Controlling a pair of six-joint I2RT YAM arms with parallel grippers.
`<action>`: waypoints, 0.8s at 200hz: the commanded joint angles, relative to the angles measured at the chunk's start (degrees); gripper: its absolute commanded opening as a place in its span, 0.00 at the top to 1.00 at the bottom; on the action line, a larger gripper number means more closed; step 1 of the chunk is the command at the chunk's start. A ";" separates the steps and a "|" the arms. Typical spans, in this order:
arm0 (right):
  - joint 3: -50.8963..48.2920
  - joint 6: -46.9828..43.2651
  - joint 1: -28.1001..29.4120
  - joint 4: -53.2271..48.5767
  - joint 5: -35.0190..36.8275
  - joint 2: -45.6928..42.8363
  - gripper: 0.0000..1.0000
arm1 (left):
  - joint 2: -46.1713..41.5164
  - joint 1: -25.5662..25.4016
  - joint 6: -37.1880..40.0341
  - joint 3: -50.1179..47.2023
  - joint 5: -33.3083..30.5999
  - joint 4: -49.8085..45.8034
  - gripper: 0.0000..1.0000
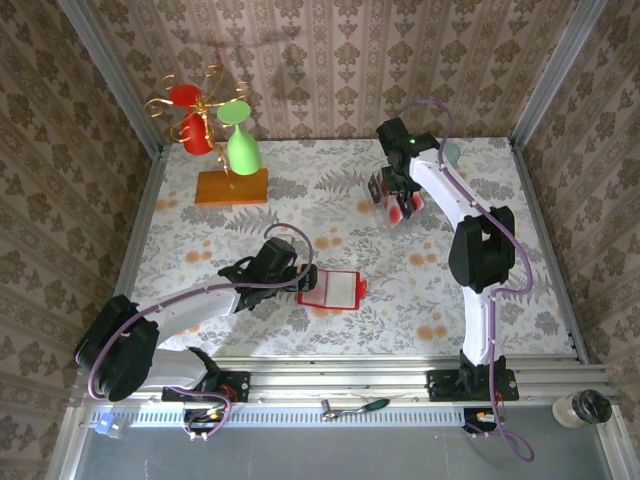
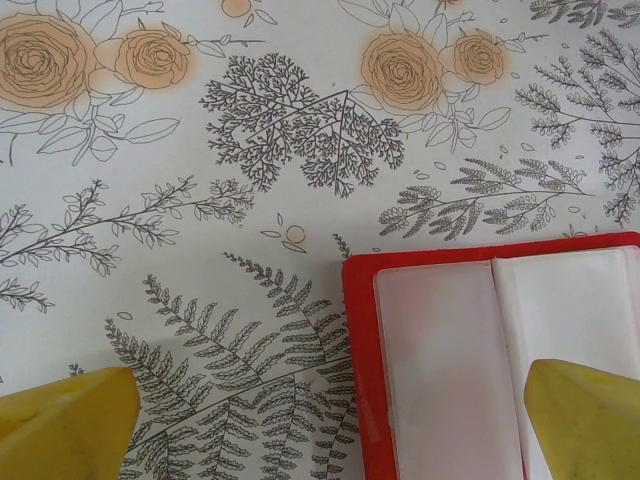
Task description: Put the credit cards into the card holder
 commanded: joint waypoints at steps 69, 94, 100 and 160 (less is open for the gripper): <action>0.64 -0.50 -1.28 -2.54 -1.58 4.48 0.75 | -0.85 -0.08 1.28 0.62 -1.33 -1.35 0.00; -0.27 -0.28 -1.24 -1.90 -2.31 4.51 0.80 | -1.05 -0.05 1.20 0.53 -1.50 -1.51 0.00; -0.57 -0.21 -1.23 -1.69 -2.42 4.50 0.81 | -1.05 -0.03 1.15 0.45 -1.50 -1.54 0.00; -1.29 -0.75 -1.61 -0.97 -3.87 3.52 0.94 | -1.22 -0.10 0.97 0.40 -1.58 -1.61 0.00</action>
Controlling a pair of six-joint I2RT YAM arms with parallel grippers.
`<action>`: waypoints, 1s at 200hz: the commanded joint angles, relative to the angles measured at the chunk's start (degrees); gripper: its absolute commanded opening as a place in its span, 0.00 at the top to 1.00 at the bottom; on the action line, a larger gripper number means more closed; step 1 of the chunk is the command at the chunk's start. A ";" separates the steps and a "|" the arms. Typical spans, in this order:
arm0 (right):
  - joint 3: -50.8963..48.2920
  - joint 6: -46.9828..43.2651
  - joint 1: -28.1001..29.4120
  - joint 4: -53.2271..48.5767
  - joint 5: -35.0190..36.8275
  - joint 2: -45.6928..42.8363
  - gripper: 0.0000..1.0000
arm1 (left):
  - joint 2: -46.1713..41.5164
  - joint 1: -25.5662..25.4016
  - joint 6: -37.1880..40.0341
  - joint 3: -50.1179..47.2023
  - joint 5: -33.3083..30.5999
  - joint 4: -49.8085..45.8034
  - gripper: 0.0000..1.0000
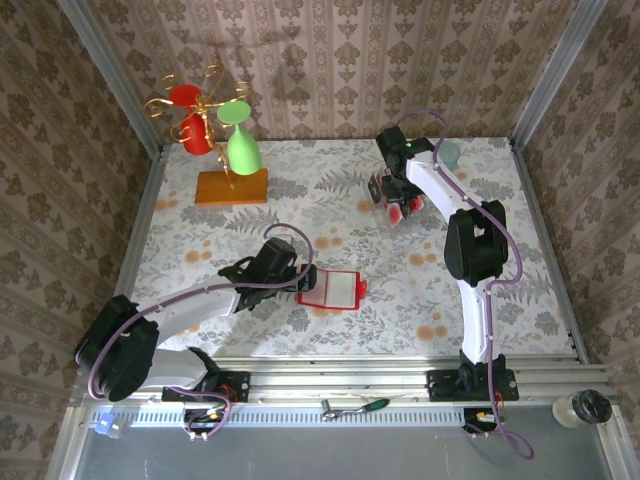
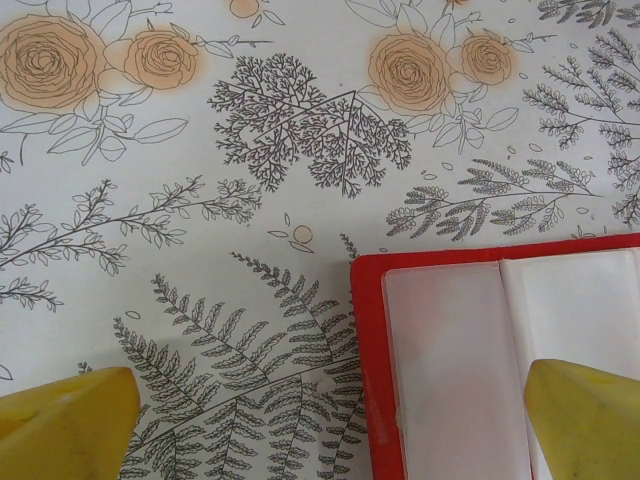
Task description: Put the credit cards into the card holder
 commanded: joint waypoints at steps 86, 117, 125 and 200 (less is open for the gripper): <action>-4.25 -2.52 -0.77 2.82 -7.37 -8.22 1.00 | -1.79 -0.09 1.08 0.40 -1.27 -1.92 0.00; -6.92 -0.24 -0.67 5.05 -11.78 -13.55 1.00 | -1.81 -0.04 1.44 0.44 -1.37 -2.01 0.00; -7.99 0.55 -0.63 5.86 -12.83 -15.03 1.00 | -1.75 -0.06 1.52 0.51 -1.31 -2.12 0.00; -31.62 11.25 -0.34 18.74 -22.44 -33.97 1.00 | 1.55 -1.37 2.40 2.73 1.80 -1.85 0.00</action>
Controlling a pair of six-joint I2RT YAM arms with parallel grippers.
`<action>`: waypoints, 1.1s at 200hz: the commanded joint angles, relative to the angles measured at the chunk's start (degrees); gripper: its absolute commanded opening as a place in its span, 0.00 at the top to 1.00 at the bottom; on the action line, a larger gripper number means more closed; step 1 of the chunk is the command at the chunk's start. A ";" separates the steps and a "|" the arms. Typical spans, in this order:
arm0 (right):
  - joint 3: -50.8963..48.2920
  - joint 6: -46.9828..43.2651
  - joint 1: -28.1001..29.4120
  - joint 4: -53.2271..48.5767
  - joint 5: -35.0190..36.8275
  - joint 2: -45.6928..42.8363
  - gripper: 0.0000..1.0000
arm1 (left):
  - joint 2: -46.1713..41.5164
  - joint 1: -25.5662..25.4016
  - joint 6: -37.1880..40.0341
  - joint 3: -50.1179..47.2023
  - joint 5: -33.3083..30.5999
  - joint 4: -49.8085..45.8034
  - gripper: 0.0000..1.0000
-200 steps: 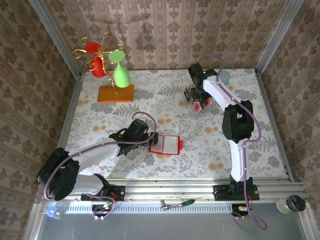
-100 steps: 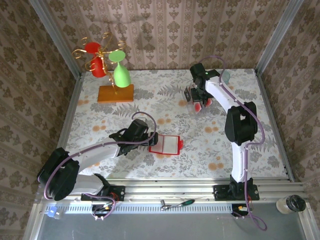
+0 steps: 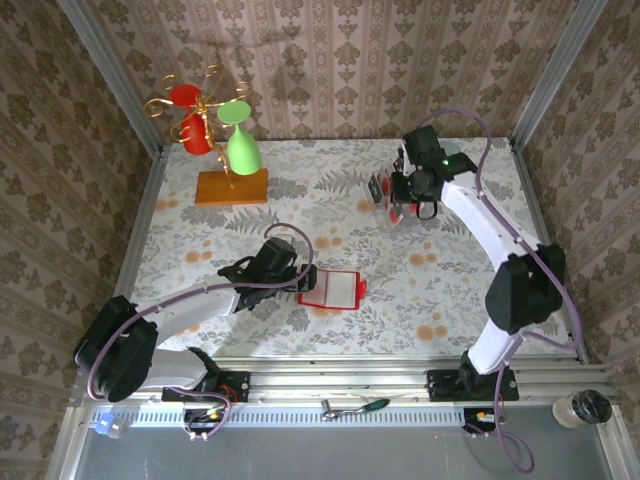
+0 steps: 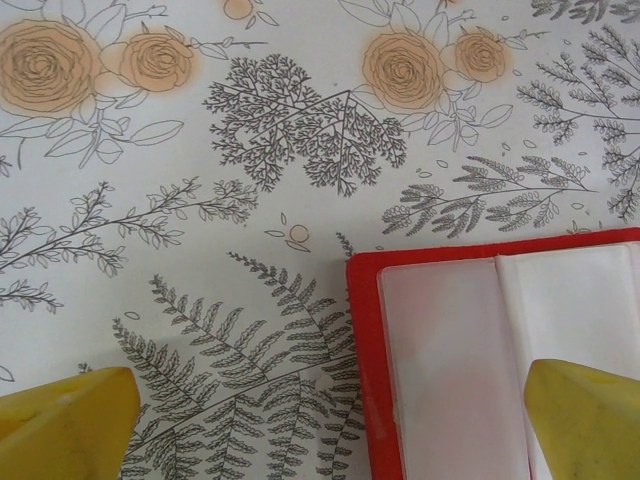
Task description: Put the credit cards into the card holder
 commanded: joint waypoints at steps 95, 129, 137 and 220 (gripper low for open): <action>-26.16 9.55 0.36 12.39 -9.47 -18.37 1.00 | 6.46 -9.40 -3.60 2.95 -5.10 1.55 0.00; -27.92 9.71 0.40 13.18 -10.91 -19.30 1.00 | 8.49 -12.30 -6.30 3.60 -7.71 1.45 0.00; -28.22 9.71 0.35 13.22 -11.10 -19.41 1.00 | 8.80 -12.93 -6.73 3.98 -8.16 1.22 0.00; -29.52 9.27 0.36 13.70 -11.97 -19.30 1.00 | 8.86 -17.73 -9.94 4.89 -10.84 0.11 0.00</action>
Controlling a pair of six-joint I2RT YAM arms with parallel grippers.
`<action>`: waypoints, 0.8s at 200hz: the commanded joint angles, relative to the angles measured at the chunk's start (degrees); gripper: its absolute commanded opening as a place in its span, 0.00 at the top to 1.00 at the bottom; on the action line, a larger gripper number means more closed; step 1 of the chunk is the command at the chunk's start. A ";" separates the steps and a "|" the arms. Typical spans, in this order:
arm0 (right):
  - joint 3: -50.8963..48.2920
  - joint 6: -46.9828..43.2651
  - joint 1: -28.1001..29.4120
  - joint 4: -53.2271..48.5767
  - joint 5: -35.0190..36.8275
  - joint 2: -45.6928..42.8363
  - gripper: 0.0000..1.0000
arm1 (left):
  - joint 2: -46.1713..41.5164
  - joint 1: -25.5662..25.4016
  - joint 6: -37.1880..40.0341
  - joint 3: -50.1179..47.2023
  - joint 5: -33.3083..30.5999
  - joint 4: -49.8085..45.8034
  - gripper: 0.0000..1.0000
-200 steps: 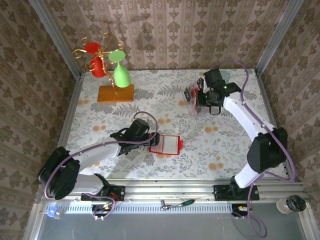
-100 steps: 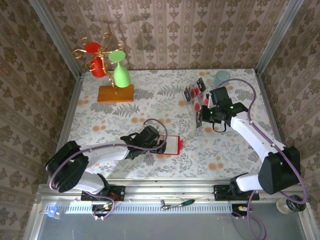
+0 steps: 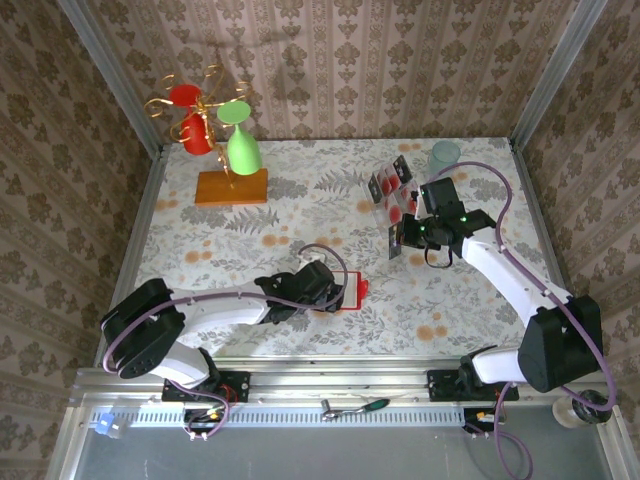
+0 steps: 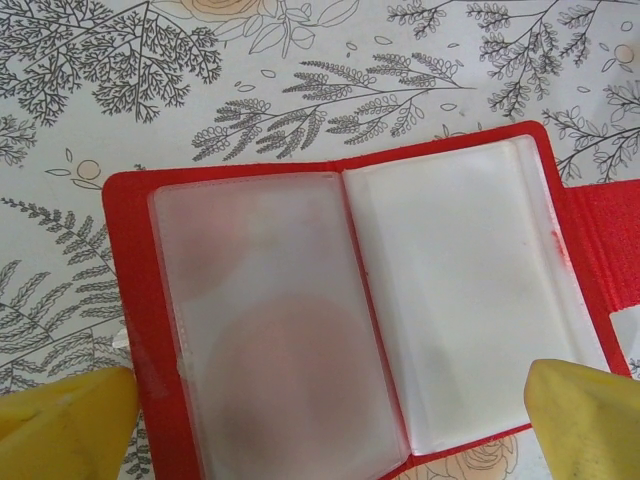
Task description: Put the credit cards into the card holder
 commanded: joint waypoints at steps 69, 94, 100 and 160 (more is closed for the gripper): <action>-2.81 0.85 0.25 2.93 -2.11 -2.17 1.00 | -0.51 -3.39 -4.88 0.10 -1.64 -0.21 0.00; -3.57 1.80 0.25 4.05 -3.12 -2.04 1.00 | -1.59 -3.78 -5.44 -0.53 -2.20 -0.18 0.00; -3.79 2.06 0.25 4.35 -3.47 -2.11 1.00 | -2.16 -3.80 -5.50 -0.68 -2.45 -0.43 0.00; -11.02 9.69 0.89 15.54 -9.98 -6.92 1.00 | -7.12 0.87 -0.45 0.47 -1.61 -5.04 0.00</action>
